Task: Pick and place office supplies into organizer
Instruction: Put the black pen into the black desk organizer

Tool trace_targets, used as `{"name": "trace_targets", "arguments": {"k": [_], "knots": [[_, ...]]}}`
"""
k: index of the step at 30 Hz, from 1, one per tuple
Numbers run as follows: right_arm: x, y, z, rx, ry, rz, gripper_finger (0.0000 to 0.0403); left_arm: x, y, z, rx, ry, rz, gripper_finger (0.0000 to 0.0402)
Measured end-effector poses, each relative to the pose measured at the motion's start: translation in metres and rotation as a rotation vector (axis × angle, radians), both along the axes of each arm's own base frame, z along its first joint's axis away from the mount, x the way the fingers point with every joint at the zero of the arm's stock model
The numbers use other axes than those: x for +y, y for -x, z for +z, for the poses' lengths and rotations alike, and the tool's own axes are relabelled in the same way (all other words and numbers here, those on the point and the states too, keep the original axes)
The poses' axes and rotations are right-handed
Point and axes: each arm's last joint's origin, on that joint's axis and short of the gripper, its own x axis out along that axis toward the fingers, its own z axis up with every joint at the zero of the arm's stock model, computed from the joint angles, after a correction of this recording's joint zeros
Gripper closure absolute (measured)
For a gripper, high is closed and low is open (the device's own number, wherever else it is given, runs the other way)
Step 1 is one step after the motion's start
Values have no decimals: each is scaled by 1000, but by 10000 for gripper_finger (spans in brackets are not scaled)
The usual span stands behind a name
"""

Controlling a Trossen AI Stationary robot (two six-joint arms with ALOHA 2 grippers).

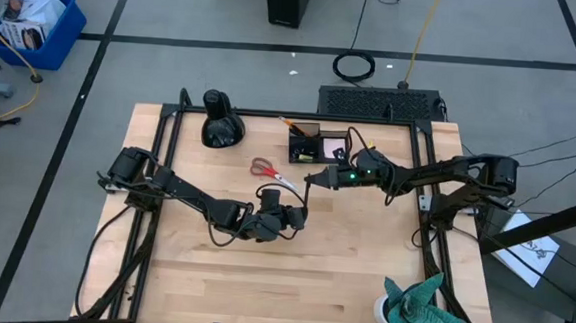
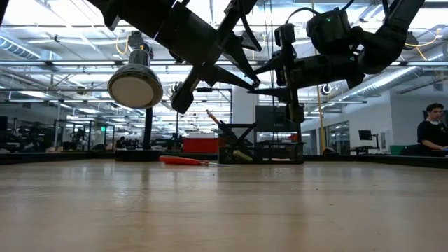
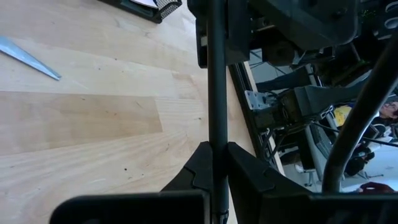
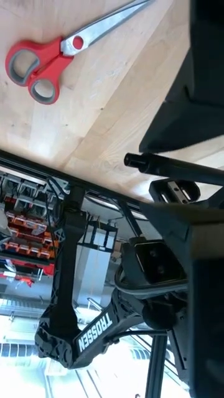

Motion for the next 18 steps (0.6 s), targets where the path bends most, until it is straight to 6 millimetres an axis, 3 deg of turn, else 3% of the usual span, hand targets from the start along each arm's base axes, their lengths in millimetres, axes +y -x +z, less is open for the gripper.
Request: {"name": "trace_targets", "arguments": {"k": [11,18], "knots": [[0,0,0,0,17,3,377,0,0,0,0,-1,0,376],[0,0,0,-1,24,3,377,0,0,0,8,-16,-4,376]]}}
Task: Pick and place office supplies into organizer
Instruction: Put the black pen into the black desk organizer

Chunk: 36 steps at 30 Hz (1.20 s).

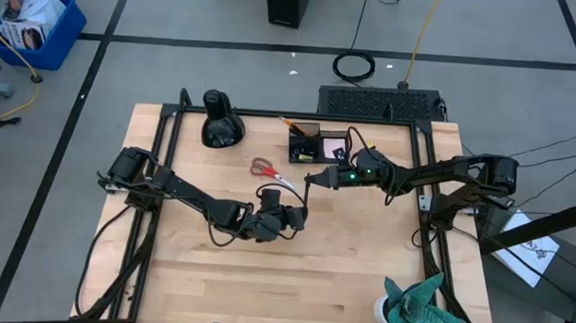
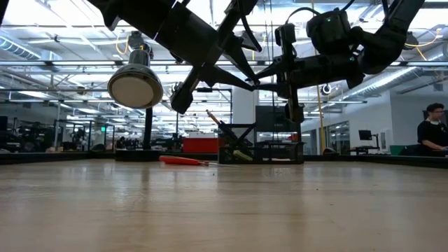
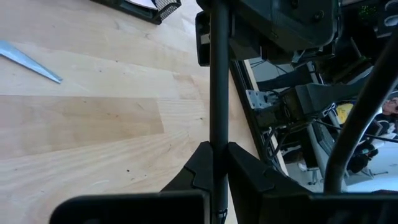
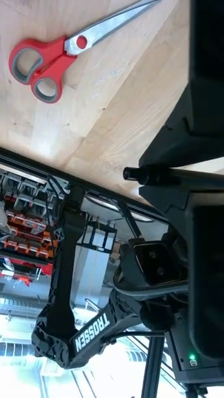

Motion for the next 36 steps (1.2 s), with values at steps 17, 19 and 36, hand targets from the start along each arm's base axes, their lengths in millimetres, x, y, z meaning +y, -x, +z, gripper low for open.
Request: {"name": "trace_targets", "arguments": {"k": [17,19,36], "knots": [[-17,5,5,-39,95,-39,370,1,3,-8,66,109,-45,272],[-20,6,4,-34,103,-38,372,1,2,-8,62,122,-48,239],[-31,21,41,-218,427,-68,377,-14,8,-13,126,183,-142,74]]}}
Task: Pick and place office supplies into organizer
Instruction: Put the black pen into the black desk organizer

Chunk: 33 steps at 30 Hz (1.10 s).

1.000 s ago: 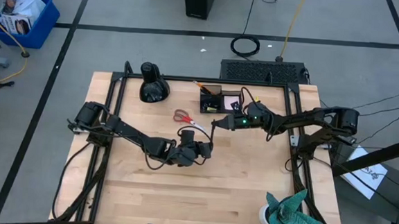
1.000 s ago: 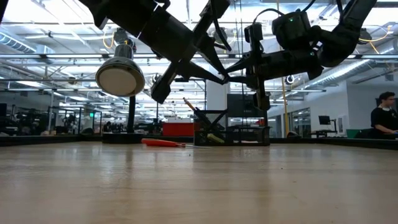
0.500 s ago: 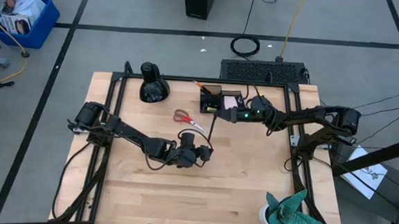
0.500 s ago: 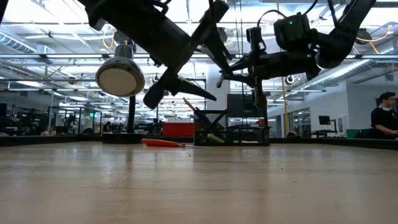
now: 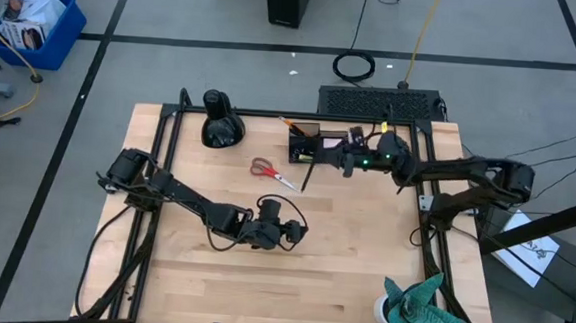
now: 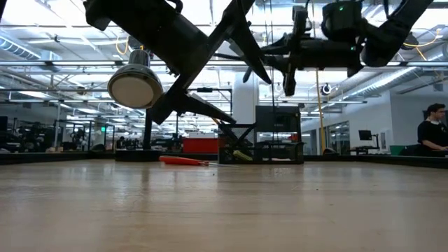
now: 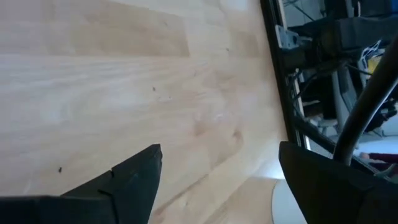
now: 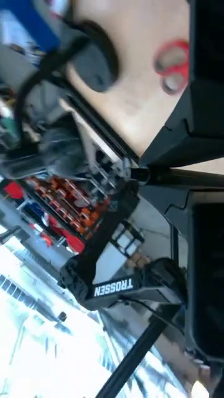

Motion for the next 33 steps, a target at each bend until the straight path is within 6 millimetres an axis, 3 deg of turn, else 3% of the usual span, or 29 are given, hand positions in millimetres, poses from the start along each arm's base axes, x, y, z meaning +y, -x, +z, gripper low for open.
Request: {"name": "trace_targets", "arguments": {"k": [11,19,24,33], "knots": [[-2,20,38,-5,440,-212,376,-3,1,0,5,14,-25,91],[-14,5,64,152,758,-378,378,-3,0,0,0,17,-23,89],[-31,-5,64,209,776,-435,373,-3,0,0,-4,31,-15,89],[-61,-28,44,312,778,-442,372,-8,2,1,-14,49,-12,89]]}}
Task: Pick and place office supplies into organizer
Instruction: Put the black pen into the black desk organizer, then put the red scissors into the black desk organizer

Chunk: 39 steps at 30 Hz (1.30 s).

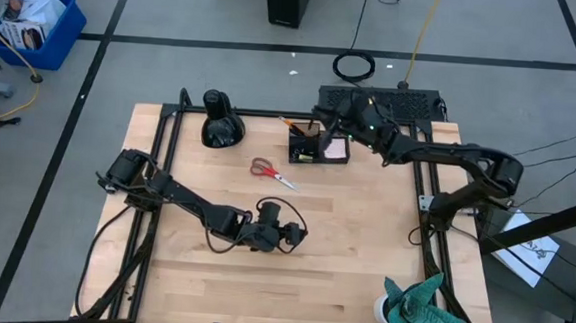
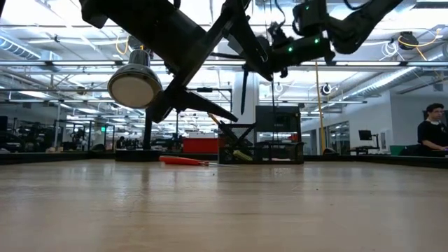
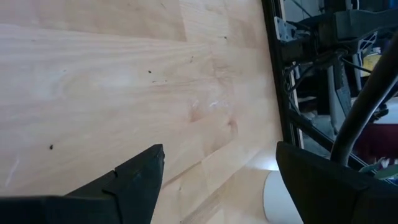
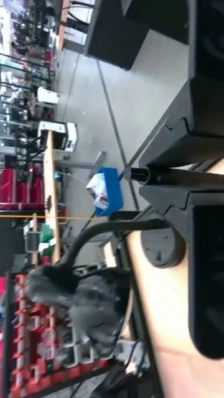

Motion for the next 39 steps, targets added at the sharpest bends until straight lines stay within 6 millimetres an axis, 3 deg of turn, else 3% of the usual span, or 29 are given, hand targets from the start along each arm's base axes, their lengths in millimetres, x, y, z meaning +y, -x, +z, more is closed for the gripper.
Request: {"name": "trace_targets", "arguments": {"k": [9,18,25,39], "knots": [[-19,-8,-32,105,32,-33,375,-2,0,0,-6,8,4,89],[-42,-10,-65,81,-124,-98,363,-4,1,0,-10,17,6,89],[-41,-11,-64,70,-112,-92,321,-4,1,0,-9,15,4,89],[-39,-12,-63,62,-135,-17,198,-4,1,0,-8,11,1,89]]}}
